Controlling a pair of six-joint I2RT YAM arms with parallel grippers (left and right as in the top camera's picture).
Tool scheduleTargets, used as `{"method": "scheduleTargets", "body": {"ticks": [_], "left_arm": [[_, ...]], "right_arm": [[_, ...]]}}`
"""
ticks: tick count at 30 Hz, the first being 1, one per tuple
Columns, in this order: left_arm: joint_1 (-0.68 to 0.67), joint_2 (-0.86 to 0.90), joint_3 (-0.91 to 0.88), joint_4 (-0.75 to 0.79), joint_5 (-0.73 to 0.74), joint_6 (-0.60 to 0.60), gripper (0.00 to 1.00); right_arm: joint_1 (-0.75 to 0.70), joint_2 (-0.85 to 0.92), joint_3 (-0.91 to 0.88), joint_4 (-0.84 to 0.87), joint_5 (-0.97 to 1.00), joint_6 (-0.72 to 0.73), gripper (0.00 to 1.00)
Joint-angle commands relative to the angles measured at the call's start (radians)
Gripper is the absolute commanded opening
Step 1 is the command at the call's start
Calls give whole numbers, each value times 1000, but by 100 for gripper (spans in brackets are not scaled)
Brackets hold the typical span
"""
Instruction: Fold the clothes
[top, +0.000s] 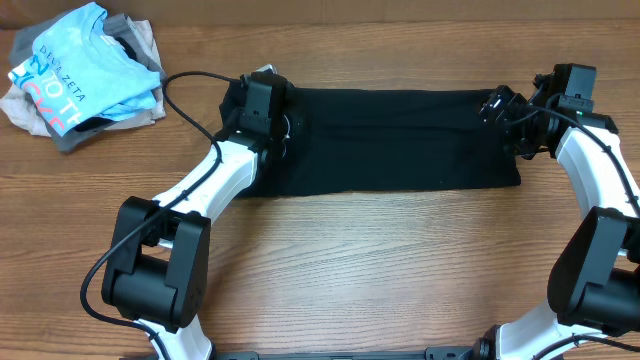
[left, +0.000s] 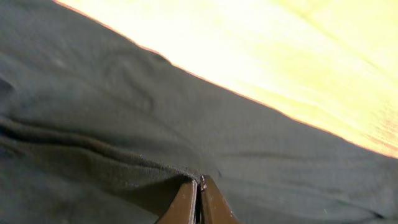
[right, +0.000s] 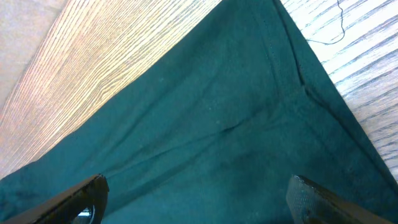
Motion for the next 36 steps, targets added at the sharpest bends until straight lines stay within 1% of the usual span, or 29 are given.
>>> {"method": "scheduleTargets", "body": {"ticks": [1, 4, 5, 6, 7, 8, 9, 10, 15, 16, 17, 18, 19, 20, 21, 22, 23, 25, 27, 29, 32, 36], "left_arm": [[-3, 7, 23, 16, -112, 57, 4], [-3, 9, 23, 16, -156, 69, 4], [-3, 10, 23, 16, -162, 71, 11], [-3, 12, 23, 16, -163, 77, 29], [-3, 16, 23, 17, -163, 89, 59], [-3, 18, 23, 16, -162, 98, 80], [-3, 20, 23, 16, -162, 106, 95], [-3, 20, 23, 16, -159, 117, 100], [-3, 16, 24, -5, -146, 156, 100], [-1, 11, 28, -30, -146, 156, 100], [1, 8, 34, -55, -144, 157, 100], [4, 7, 42, -91, -142, 156, 99], [6, 6, 52, -135, -128, 156, 96], [6, 6, 58, -169, -112, 156, 92], [7, 6, 62, -209, -89, 156, 84], [8, 6, 62, -246, -69, 156, 77], [10, 6, 62, -291, -50, 156, 67], [11, 6, 62, -372, -26, 156, 46], [11, 6, 62, -441, -23, 156, 35], [11, 6, 62, -493, -23, 156, 27], [19, 6, 62, -562, -41, 156, 23], [64, 7, 61, -603, -75, 174, 23]], "right_arm": [[5, -3, 10, 5, 5, -3, 96], [5, -3, 10, 5, 5, -3, 96], [5, -3, 10, 5, 5, -3, 96], [5, -3, 10, 5, 5, -3, 96], [5, -3, 10, 5, 5, -3, 96], [5, -3, 10, 4, 5, -3, 96], [5, -3, 10, 5, 5, -3, 96], [5, -3, 10, 5, 5, -3, 96], [5, -3, 10, 5, 5, -4, 95], [5, -3, 10, 5, 5, -13, 89], [5, -3, 10, 4, 5, -25, 79], [6, -3, 10, 3, 5, -34, 62], [6, -3, 10, 0, 5, -34, 44], [6, -3, 10, -2, 3, -34, 35], [9, -3, 10, -3, -3, -34, 25], [13, -3, 10, -6, -3, -33, 20], [21, -3, 9, -13, -3, -34, 17], [40, -3, 1, -27, -2, -34, 12], [63, -3, -23, -34, 3, -33, 10], [80, -3, -50, -50, 66, 14, 9], [92, -2, -95, -79, 187, 119, 6], [89, -2, -141, -70, 189, 132, 6]]}}
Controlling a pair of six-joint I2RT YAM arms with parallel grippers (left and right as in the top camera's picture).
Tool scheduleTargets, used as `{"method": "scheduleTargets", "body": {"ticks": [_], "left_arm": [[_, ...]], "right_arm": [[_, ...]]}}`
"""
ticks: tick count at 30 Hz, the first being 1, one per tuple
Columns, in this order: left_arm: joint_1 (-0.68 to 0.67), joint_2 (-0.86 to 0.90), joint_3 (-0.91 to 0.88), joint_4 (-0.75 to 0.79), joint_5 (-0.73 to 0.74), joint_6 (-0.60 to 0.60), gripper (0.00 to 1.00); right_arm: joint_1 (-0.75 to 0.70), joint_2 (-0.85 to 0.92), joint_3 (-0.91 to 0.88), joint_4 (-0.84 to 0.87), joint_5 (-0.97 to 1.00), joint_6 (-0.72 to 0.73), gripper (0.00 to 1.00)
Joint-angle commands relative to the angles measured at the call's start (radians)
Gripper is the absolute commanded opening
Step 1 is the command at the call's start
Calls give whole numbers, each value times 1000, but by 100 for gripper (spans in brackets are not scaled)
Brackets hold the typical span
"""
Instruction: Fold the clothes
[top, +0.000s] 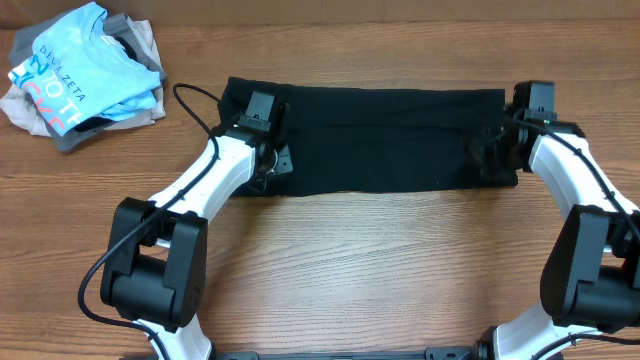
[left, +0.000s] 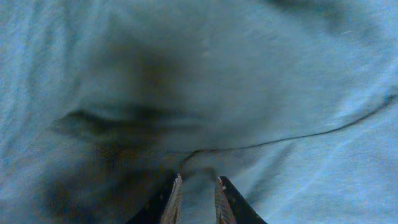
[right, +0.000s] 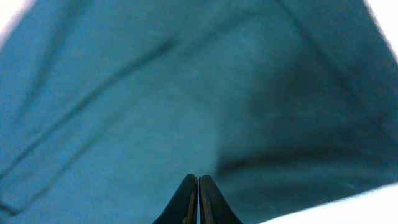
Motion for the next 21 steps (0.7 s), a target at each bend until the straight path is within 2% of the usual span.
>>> {"method": "scheduleTargets", "body": {"ticks": [1, 8, 11, 15, 21], "left_arm": [[57, 8, 19, -10, -27, 31, 23], [120, 33, 19, 68, -12, 126, 19], [129, 63, 19, 106, 63, 167, 19], [131, 119, 19, 137, 119, 180, 18], [143, 189, 19, 129, 103, 180, 18]], "right_arm": [[-9, -2, -29, 21, 58, 43, 6], [-10, -2, -39, 74, 58, 41, 6], [-10, -2, -41, 84, 58, 41, 6], [-10, -2, -64, 108, 57, 42, 6], [-10, -2, -105, 125, 77, 50, 4]]}}
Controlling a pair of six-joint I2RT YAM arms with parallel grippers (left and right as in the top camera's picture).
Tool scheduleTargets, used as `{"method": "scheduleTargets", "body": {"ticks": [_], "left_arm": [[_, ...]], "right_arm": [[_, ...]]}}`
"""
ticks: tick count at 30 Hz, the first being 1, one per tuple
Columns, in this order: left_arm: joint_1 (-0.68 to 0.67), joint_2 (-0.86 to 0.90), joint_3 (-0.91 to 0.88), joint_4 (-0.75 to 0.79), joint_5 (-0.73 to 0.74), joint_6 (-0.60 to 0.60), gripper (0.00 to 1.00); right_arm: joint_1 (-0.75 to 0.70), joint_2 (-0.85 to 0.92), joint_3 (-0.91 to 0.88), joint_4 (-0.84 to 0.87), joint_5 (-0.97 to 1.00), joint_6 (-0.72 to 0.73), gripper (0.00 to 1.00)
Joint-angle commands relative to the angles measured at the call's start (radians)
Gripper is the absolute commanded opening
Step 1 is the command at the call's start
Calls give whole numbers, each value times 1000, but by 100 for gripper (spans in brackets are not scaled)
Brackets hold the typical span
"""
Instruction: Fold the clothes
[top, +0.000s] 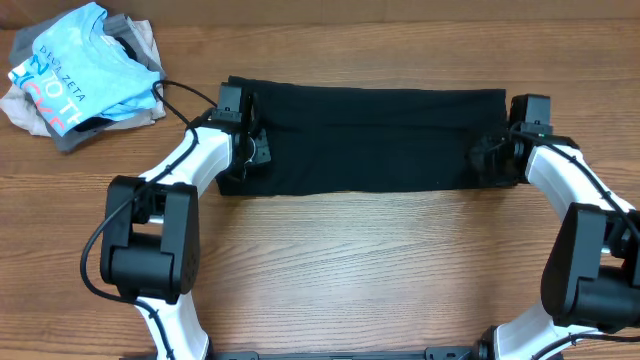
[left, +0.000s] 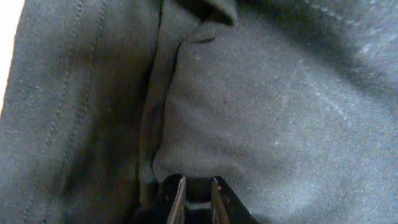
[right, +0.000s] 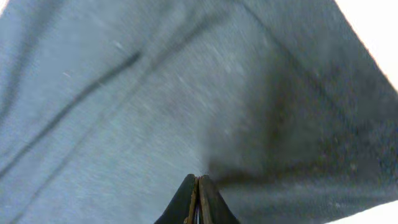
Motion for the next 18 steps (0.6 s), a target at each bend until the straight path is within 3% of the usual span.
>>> {"method": "scheduleTargets", "body": {"ticks": [1, 9, 18], "left_arm": [[23, 75, -3, -34, 9, 15, 17], [102, 75, -3, -167, 13, -24, 13], [127, 75, -3, -212, -12, -24, 11]], "right_arm": [[-3, -2, -21, 6, 40, 12, 4], [-3, 0, -71, 46, 99, 35, 4], [-3, 3, -119, 59, 51, 95, 4]]}}
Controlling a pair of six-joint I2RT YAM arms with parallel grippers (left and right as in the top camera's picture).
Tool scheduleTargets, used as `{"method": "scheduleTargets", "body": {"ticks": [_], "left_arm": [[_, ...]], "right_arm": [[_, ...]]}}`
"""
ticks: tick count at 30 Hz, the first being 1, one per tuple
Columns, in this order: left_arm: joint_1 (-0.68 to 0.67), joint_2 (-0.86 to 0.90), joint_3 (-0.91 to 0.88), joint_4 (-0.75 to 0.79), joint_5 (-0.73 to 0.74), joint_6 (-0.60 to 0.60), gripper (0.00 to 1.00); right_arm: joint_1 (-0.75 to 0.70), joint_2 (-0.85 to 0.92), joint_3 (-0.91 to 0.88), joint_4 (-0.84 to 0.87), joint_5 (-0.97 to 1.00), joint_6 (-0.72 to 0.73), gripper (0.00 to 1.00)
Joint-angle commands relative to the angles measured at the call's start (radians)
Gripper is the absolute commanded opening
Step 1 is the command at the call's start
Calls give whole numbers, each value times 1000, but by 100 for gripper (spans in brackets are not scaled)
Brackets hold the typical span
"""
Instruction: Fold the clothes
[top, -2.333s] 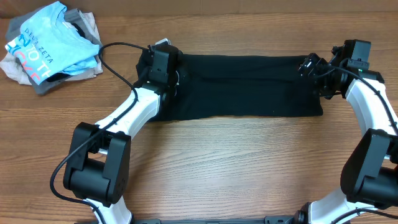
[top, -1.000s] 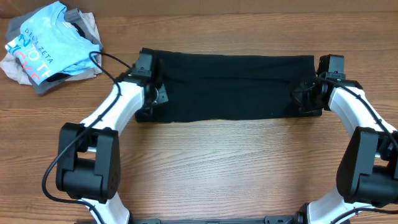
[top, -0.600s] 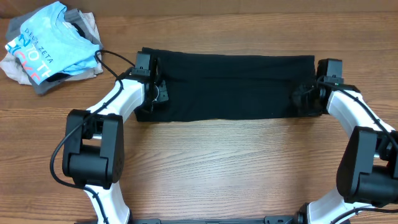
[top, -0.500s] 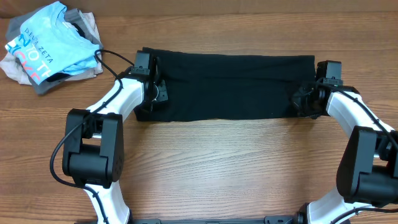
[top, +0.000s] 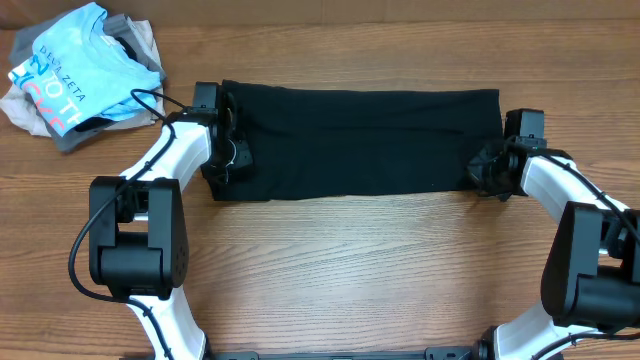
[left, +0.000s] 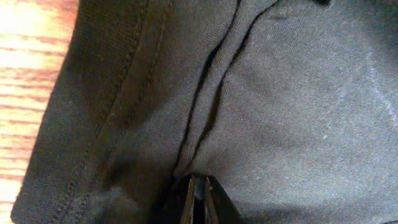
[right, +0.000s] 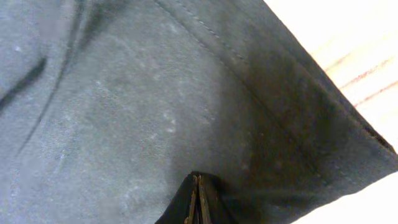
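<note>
A black garment (top: 360, 140) lies folded into a long flat strip across the far half of the table. My left gripper (top: 228, 152) is at its left end, and in the left wrist view (left: 198, 185) it is shut on a fold of the cloth (left: 298, 93) beside the stitched hem. Over the strip's lower right corner sits my right gripper (top: 483, 172). The right wrist view (right: 198, 182) shows its fingertips pressed together into the cloth (right: 124, 93) close to the hemmed edge.
A pile of other clothes (top: 80, 70), with a light blue printed shirt on top, lies at the far left corner. Bare wooden table (top: 360, 270) runs in front of the strip. The left arm's cable loops near the pile.
My left gripper has moved left to the strip's end hem, with its fingers closer together. The right gripper sits slightly lower at the corner. The whole strip lies a little further left.
At first my left gripper was shut near the strip's far left corner and my right gripper hung open over the right end. Then the right was shut on the cloth and the left sat lower. Both have stayed at the ends since, and the strip has shifted left.
</note>
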Motion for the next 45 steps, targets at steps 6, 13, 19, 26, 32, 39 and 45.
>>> {"method": "scheduleTargets", "body": {"ticks": [6, 13, 19, 26, 32, 39, 45], "left_arm": [[33, 64, -37, -119, -200, -108, 6], [135, 63, -37, -170, -209, -116, 4], [243, 54, -35, -179, -199, -114, 4], [274, -37, -9, -177, -198, -111, 4], [273, -204, 15, -184, -189, -76, 51], [273, -307, 16, -216, -145, -47, 81], [273, -311, 15, -236, -9, -10, 100]], "right_arm": [[-3, 3, -32, -64, 34, 139, 4], [-2, 2, -31, -91, 30, 146, 4], [14, -29, -31, -125, 22, 168, 4], [89, -166, -29, -141, 47, 168, 4], [63, -289, 28, -181, 82, 132, 12], [36, -306, 155, -162, 82, -128, 66], [-105, -249, 211, -151, -110, -331, 72]]}}
